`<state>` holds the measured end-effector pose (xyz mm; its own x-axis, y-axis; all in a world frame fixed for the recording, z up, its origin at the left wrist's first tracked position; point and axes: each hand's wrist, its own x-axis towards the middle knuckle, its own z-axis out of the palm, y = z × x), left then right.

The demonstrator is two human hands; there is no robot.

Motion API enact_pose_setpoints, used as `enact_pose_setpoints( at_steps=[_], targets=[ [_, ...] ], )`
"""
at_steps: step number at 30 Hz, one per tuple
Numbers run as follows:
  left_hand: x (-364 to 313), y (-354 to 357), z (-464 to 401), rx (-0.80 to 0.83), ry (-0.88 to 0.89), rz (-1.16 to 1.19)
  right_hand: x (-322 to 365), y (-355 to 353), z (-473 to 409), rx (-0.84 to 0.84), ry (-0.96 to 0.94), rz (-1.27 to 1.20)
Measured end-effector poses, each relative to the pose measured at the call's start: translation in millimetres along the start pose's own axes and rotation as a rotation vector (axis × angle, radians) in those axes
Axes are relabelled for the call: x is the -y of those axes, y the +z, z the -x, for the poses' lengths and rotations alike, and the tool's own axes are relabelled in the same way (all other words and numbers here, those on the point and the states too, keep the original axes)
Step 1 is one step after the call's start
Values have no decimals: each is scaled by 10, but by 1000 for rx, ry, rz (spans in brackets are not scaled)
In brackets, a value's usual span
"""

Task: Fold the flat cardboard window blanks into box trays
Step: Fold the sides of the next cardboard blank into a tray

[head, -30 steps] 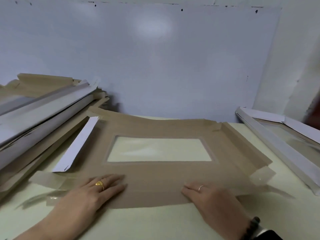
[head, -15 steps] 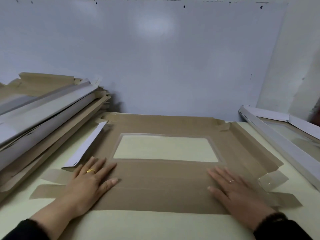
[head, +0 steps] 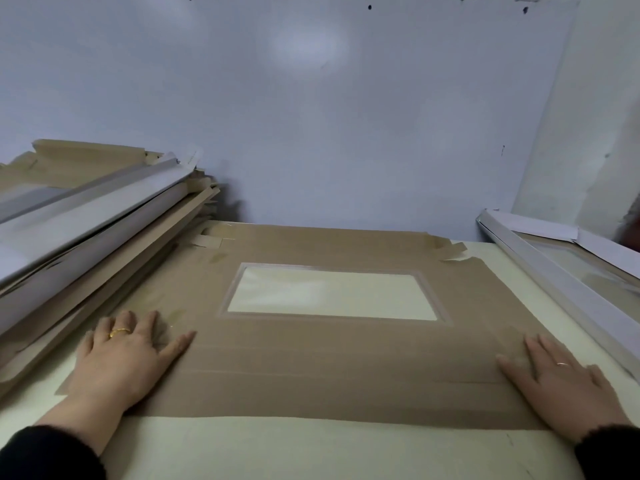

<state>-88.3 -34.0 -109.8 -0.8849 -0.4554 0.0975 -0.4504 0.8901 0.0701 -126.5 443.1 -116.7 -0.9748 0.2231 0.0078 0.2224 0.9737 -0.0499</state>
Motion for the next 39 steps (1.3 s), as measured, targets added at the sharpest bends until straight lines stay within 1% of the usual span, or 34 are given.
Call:
enact_pose_setpoints(
  at_steps=[1, 2, 3, 4, 5, 6, 7, 8, 10, 12, 15, 16, 17, 19, 20, 22, 23, 26, 28, 29, 31, 33, 34, 35, 36, 38, 39],
  targets=[
    [-26, -42, 42, -50, 42, 7, 24, -26, 29, -33, -15, 30],
    [-53, -69, 91, -130, 127, 43, 50, -56, 69, -88, -62, 68],
    [-84, -93, 154, -225, 248, 112, 78, -85, 108, -147, -145, 65],
    [-137, -123, 228, -285, 394, 195, 112, -128, 147, -177, -257, 20],
    [-205, -166, 322, -277, 531, 252, 180, -184, 197, -145, -368, -61],
    [-277, -196, 432, -212, 662, 290, 253, -226, 249, -85, -456, -181],
    [-347, -217, 540, -129, 782, 267, 326, -265, 311, -36, -546, -280],
    [-398, -205, 606, -116, 891, 211, 397, -288, 360, 0, -614, -298],
    [-458, -179, 676, -139, 986, 68, 472, -315, 438, 12, -676, -246],
    [-465, -186, 679, -180, 971, 39, 473, -350, 462, -24, -681, -254],
    [-392, -206, 629, -262, 886, 128, 404, -434, 484, -58, -615, -488],
    [-381, -210, 612, -316, 865, 152, 375, -432, 479, -88, -620, -511],
    [-379, -210, 600, -371, 855, 167, 367, -433, 473, -110, -612, -498],
    [-405, -232, 611, -403, 845, 170, 384, -410, 475, -163, -595, -402],
    [-418, -235, 615, -423, 842, 173, 397, -397, 464, -238, -579, -348],
    [-454, -246, 615, -453, 810, 168, 429, -383, 443, -444, -606, -262],
    [-476, -254, 613, -446, 787, 154, 449, -382, 441, -500, -610, -223],
    [-549, -220, 577, -433, 741, 102, 498, -299, 374, -552, -602, -109],
    [-600, -190, 557, -399, 731, 82, 563, -278, 355, -470, -559, -48],
    [-631, -180, 563, -369, 737, 95, 609, -249, 342, -438, -571, -25],
    [-739, -184, 600, -235, 747, 149, 790, -229, 373, -435, -679, -34],
    [-884, -130, 610, -94, 753, 178, 1044, -211, 458, -393, -855, -35],
    [-949, -69, 613, -43, 766, 170, 1178, -189, 498, -307, -913, -21],
    [-1014, -10, 615, 1, 782, 145, 1302, -165, 527, -196, -945, -22],
    [-1078, 20, 618, 42, 789, 130, 1389, -112, 525, -122, -963, -52],
    [-1124, 48, 618, 88, 783, 116, 1425, -13, 482, 32, -922, -104],
    [-1092, 59, 598, 96, 768, 115, 1393, 11, 450, 59, -888, -104]
  ],
)
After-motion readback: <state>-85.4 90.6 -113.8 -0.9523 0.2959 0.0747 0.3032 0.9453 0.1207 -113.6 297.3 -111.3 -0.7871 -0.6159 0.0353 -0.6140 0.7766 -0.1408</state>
